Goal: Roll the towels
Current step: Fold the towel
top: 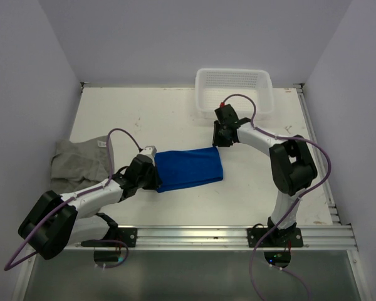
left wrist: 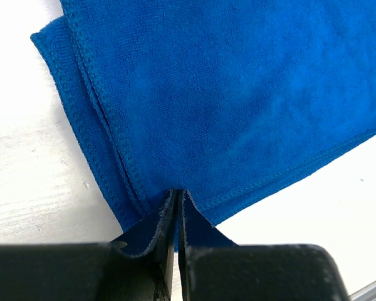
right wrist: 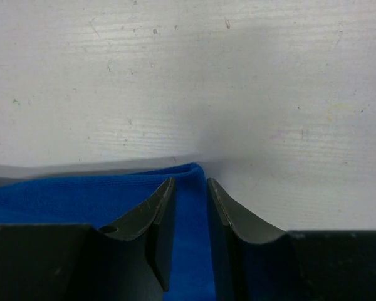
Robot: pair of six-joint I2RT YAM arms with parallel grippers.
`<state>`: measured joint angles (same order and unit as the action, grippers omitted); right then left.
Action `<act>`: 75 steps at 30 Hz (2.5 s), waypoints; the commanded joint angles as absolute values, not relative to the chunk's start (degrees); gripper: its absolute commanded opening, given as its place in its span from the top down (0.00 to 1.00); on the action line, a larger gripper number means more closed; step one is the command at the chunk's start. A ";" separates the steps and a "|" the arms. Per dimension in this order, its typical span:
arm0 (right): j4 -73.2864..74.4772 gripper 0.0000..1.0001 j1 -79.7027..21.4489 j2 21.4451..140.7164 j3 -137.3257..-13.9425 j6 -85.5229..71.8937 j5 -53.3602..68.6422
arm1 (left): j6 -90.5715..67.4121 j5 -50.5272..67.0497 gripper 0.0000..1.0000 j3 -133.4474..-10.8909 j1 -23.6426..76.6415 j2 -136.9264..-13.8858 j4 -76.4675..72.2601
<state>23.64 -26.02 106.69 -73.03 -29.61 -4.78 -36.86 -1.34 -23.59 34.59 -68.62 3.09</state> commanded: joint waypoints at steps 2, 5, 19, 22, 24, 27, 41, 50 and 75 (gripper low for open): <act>22.24 0.70 -25.93 108.89 -74.79 -30.23 -3.16 | -35.42 -2.55 0.91 -23.55 34.98 -67.85 6.50; 21.80 0.69 -25.84 109.25 -74.27 -30.23 -2.81 | -35.16 -2.81 0.91 -23.99 34.98 -67.85 6.94; 22.05 0.98 -25.84 111.53 -74.26 -31.99 -5.27 | -34.89 -3.07 0.91 -24.43 34.98 -68.64 6.77; 23.29 1.00 -25.66 112.23 -75.32 -32.78 -6.85 | -34.80 -3.08 0.91 -24.35 35.07 -68.64 6.94; 23.38 1.00 -25.14 112.32 -75.24 -34.09 -6.68 | -34.80 -3.08 0.91 -24.26 35.07 -68.64 7.12; 22.59 1.00 -24.26 112.76 -74.71 -35.41 -4.84 | -34.72 -3.43 0.91 -24.00 35.07 -68.47 7.29; 20.22 1.00 -21.62 114.79 -73.30 -36.30 -0.36 | -34.63 -3.87 0.92 -22.50 35.07 -65.66 8.62; 16.08 0.76 -21.62 110.04 -72.16 -34.54 11.85 | -33.75 -0.70 0.79 -25.48 35.16 -65.92 6.77; 13.90 0.46 -21.44 78.77 -46.95 -37.17 9.66 | -30.24 -5.89 0.11 -46.83 35.68 -65.38 12.31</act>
